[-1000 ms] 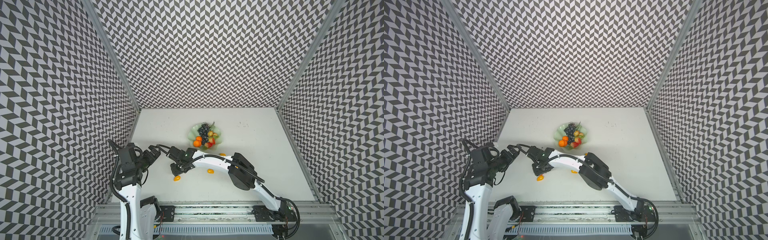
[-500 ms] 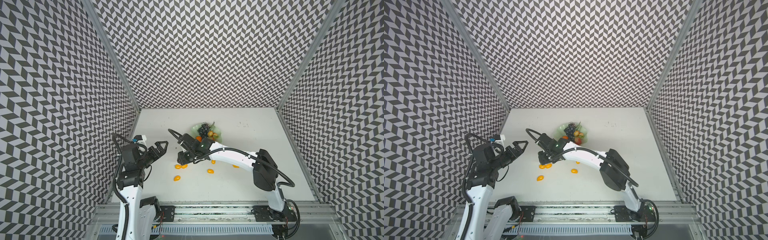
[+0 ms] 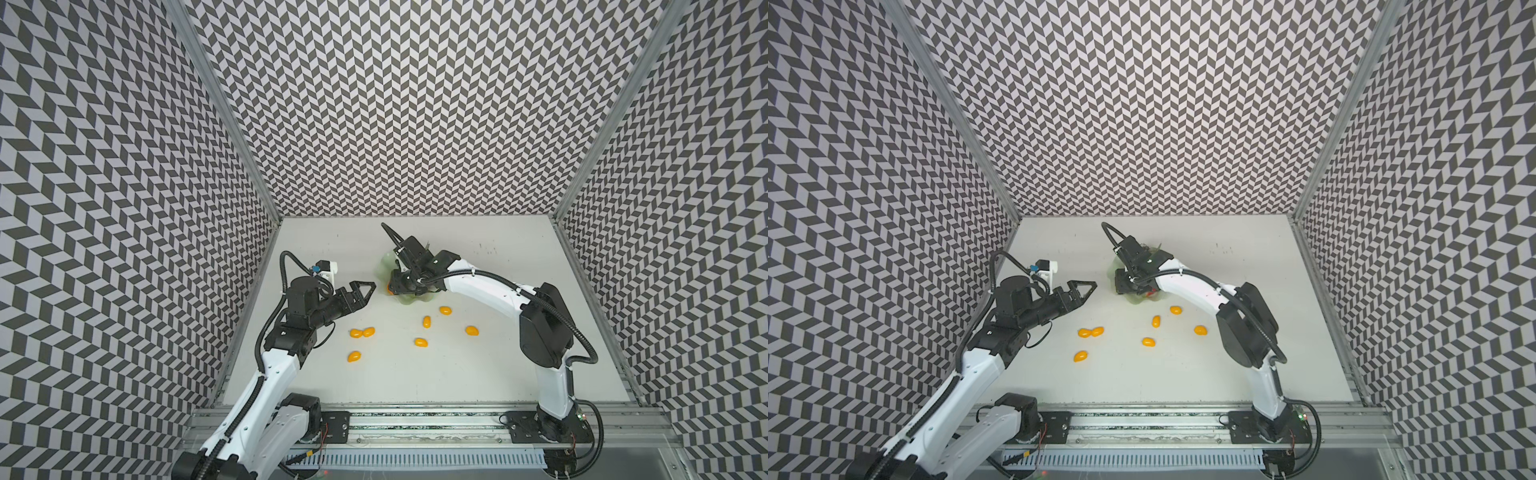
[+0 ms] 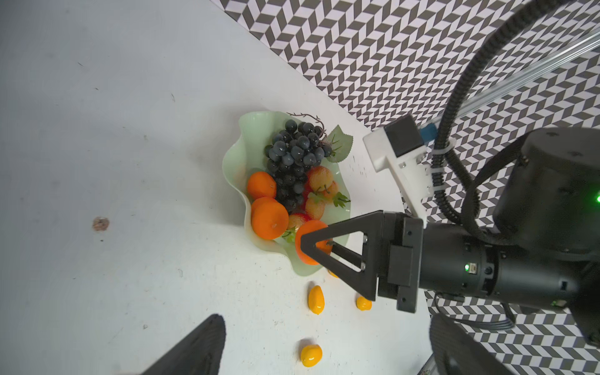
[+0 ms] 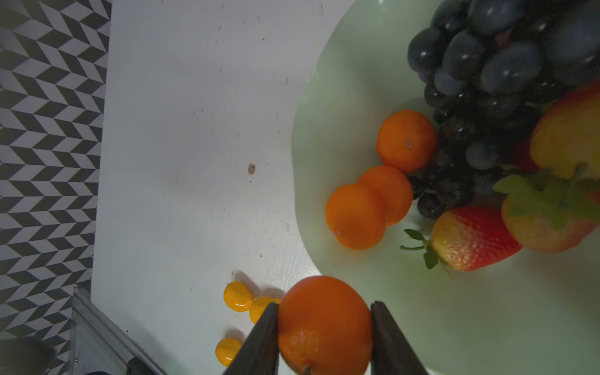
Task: Arrange fruit in a fruit bowl
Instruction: Place the fruit in the fruit bowl.
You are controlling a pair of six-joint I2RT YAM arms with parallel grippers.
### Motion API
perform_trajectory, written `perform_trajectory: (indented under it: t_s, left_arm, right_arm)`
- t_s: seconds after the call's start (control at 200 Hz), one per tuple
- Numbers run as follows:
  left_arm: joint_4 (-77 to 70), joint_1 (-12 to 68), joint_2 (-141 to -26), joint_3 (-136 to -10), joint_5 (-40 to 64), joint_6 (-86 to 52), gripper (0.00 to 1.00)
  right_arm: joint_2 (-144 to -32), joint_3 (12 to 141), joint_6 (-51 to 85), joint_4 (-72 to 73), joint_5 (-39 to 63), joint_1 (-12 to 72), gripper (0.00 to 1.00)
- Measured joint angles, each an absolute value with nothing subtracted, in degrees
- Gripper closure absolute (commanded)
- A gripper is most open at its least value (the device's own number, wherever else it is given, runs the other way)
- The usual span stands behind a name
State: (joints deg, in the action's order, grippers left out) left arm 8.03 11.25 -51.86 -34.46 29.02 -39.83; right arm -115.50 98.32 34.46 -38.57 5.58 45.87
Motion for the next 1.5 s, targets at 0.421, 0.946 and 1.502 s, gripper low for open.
perform_trajectory:
  t_s: [0.421,0.946,1.502]
  left_arm:
    - [0.8,13.6,-62.9,-36.6,26.0,-40.9,0.00]
    - [-0.9,15.4,-68.5,-39.0,22.8,-40.6,0.00]
    - [-0.5,15.5,-68.5,-39.0,22.6,-40.4,0.00]
  right_arm:
    - [-125.9,112.1,33.0,-38.5,6.0,42.1,0.60]
    - [-136.7,122.9,31.1,-39.6,5.6,40.8,0.58]
    - [-138.4,123.5,30.8,-39.6,6.5,40.7,0.39]
